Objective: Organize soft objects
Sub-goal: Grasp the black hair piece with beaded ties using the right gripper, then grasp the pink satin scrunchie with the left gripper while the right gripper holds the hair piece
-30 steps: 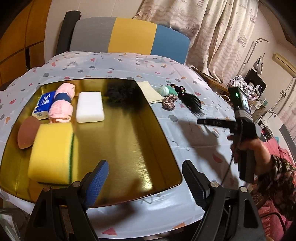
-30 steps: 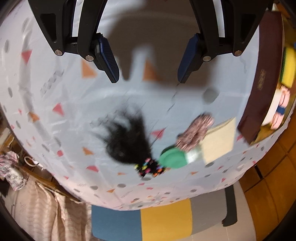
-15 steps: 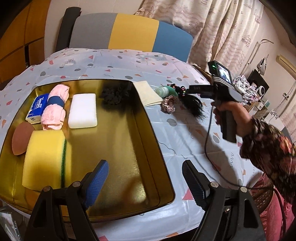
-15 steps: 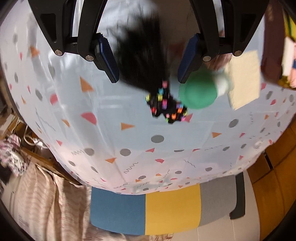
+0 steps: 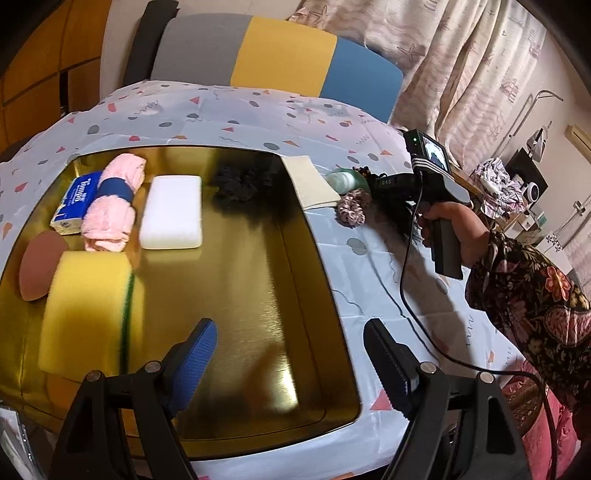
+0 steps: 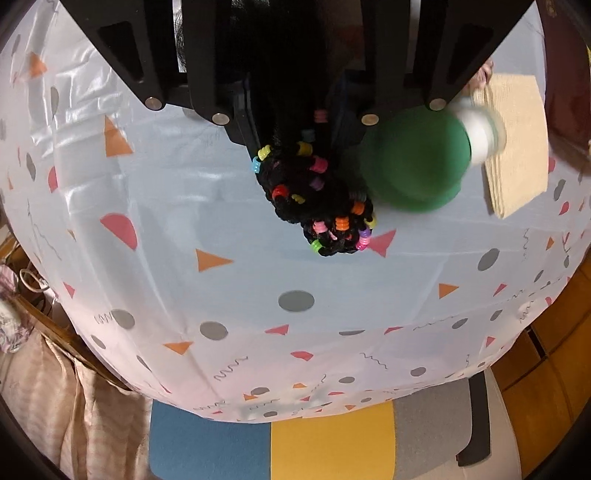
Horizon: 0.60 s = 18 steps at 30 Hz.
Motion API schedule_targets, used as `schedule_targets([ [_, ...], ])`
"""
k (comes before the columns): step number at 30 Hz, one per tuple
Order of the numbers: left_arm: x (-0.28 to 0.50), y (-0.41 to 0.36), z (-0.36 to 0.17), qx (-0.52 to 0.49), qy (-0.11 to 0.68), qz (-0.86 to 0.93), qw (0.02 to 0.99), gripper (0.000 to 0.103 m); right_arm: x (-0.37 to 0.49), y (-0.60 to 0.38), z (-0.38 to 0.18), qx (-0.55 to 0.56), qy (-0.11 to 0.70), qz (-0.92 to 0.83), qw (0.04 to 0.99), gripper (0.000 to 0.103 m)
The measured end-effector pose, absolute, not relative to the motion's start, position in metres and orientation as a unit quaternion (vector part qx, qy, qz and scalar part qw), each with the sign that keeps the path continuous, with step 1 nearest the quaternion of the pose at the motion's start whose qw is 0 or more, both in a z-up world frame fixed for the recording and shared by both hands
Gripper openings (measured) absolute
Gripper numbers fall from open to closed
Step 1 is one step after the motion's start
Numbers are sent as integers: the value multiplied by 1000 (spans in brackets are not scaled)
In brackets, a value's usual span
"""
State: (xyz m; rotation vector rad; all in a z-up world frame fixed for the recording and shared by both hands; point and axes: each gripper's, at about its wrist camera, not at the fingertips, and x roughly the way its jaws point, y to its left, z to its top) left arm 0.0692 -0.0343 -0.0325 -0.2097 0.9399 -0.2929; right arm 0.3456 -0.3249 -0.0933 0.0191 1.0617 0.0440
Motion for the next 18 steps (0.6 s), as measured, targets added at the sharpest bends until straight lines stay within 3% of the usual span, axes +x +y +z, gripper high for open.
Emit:
schedule_targets([
  [13, 79, -79, -15, -72, 444, -172, 876, 82, 265, -376, -88, 117, 542, -3, 832, 30],
  [18, 99, -114, -6, -45, 440, -186, 878, 82, 228, -379, -87, 84, 540, -10, 838, 30],
])
